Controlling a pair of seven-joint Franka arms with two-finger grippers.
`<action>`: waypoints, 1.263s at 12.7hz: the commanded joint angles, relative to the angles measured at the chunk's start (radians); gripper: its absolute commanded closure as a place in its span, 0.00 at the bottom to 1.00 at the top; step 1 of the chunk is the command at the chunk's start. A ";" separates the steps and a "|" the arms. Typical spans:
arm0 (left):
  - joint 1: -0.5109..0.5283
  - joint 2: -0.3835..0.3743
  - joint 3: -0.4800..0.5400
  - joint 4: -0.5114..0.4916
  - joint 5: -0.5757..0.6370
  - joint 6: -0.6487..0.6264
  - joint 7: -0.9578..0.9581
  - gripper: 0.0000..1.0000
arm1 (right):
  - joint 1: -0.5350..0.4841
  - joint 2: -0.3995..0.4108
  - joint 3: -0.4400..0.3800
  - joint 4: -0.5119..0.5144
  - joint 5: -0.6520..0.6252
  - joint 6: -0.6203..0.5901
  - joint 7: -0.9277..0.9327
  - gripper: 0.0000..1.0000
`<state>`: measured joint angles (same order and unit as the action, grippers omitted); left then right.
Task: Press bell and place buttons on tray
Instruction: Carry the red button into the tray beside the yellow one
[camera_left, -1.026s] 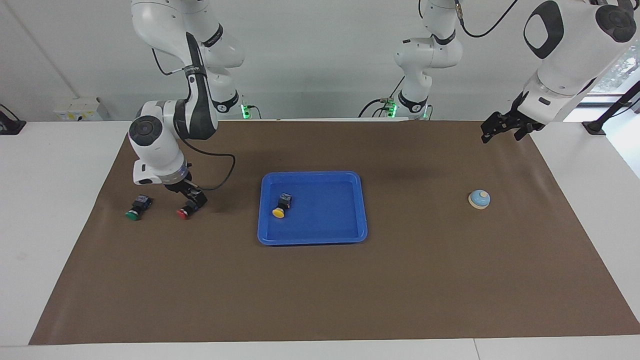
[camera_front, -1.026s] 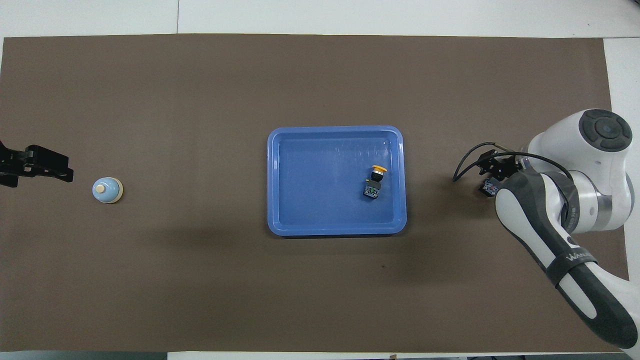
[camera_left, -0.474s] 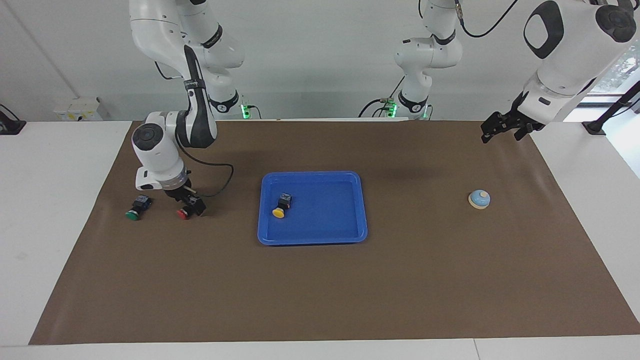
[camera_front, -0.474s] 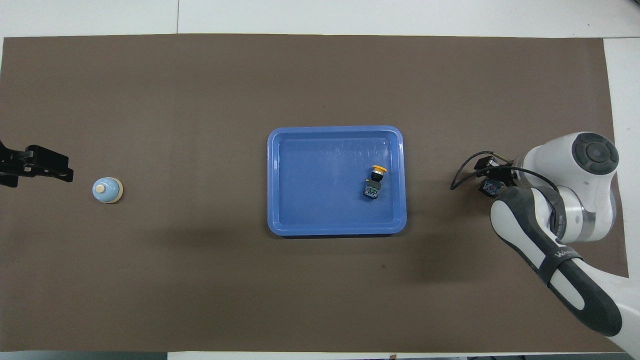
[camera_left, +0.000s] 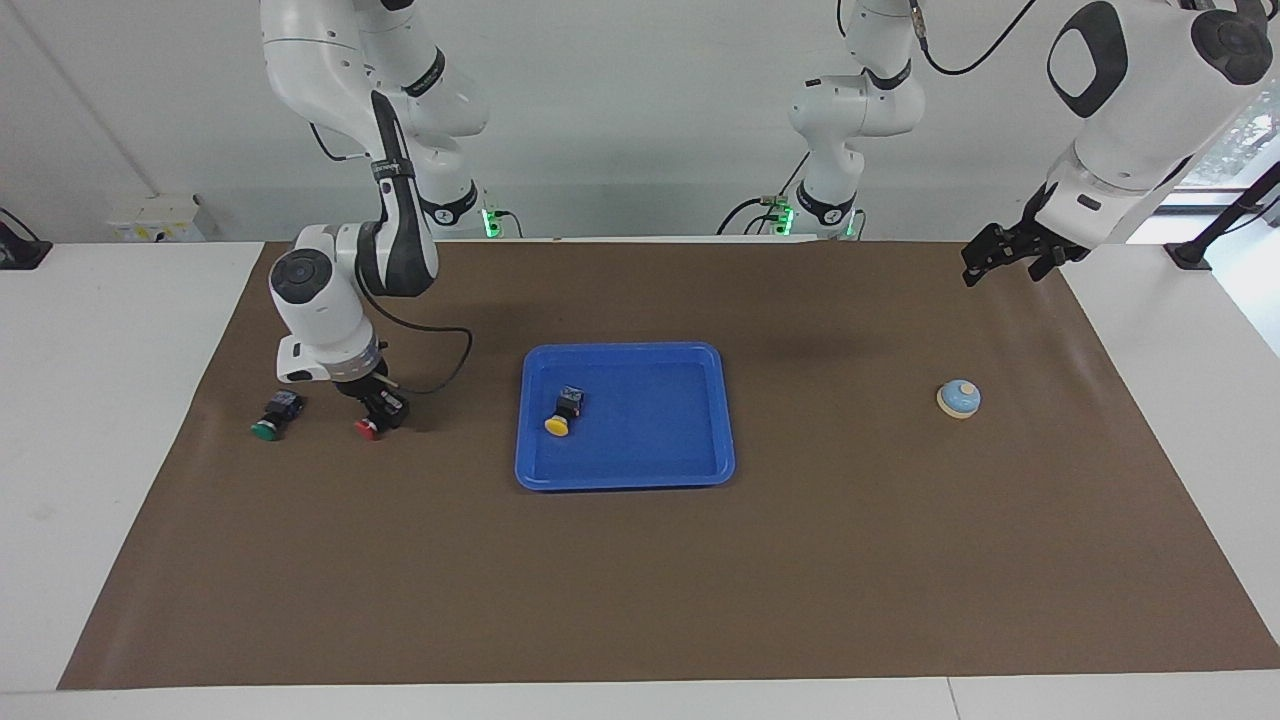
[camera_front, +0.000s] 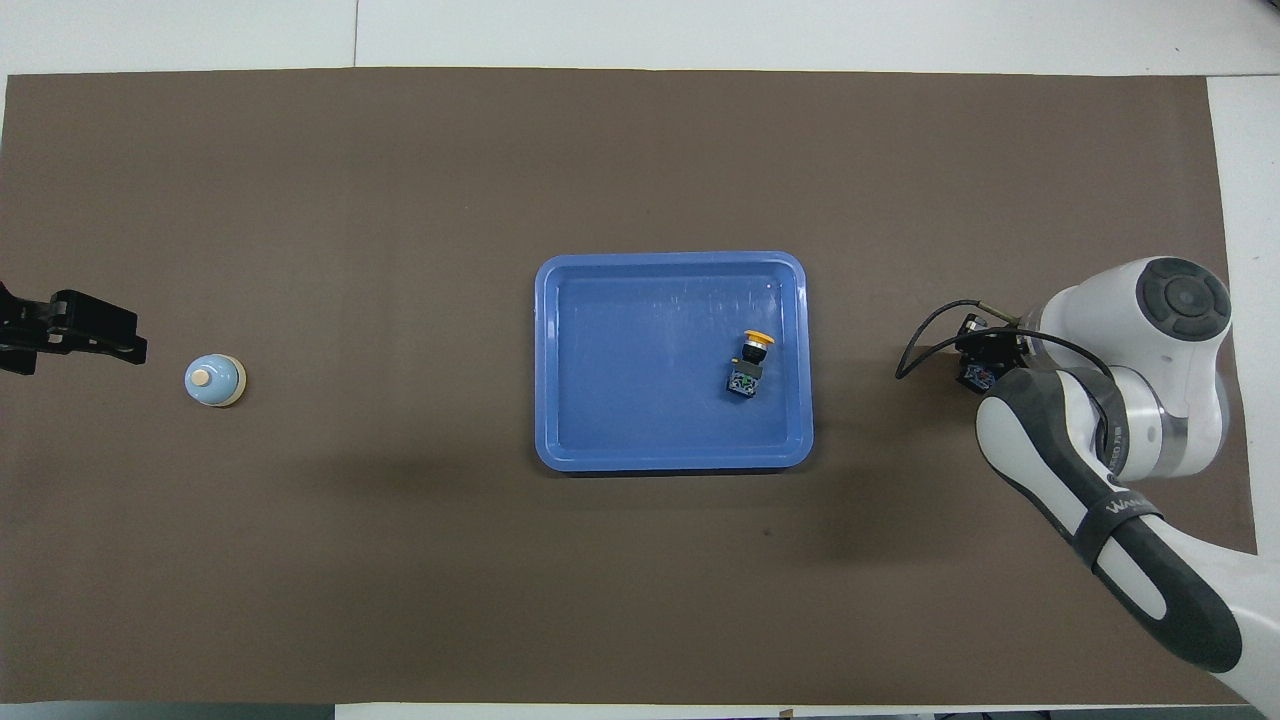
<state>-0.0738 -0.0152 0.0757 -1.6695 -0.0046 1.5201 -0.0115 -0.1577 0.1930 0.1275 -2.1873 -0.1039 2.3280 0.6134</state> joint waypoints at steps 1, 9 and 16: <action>-0.006 -0.005 0.007 -0.004 0.006 0.009 0.001 0.00 | 0.057 0.019 0.015 0.159 -0.014 -0.173 -0.040 1.00; -0.006 -0.006 0.007 -0.004 0.006 0.009 0.001 0.00 | 0.392 0.071 0.024 0.477 0.084 -0.336 -0.024 1.00; -0.006 -0.006 0.007 -0.004 0.006 0.009 0.001 0.00 | 0.572 0.301 0.024 0.634 0.090 -0.241 -0.009 1.00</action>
<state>-0.0738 -0.0152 0.0757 -1.6695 -0.0045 1.5201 -0.0115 0.4209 0.4596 0.1522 -1.5615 -0.0213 2.0404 0.6391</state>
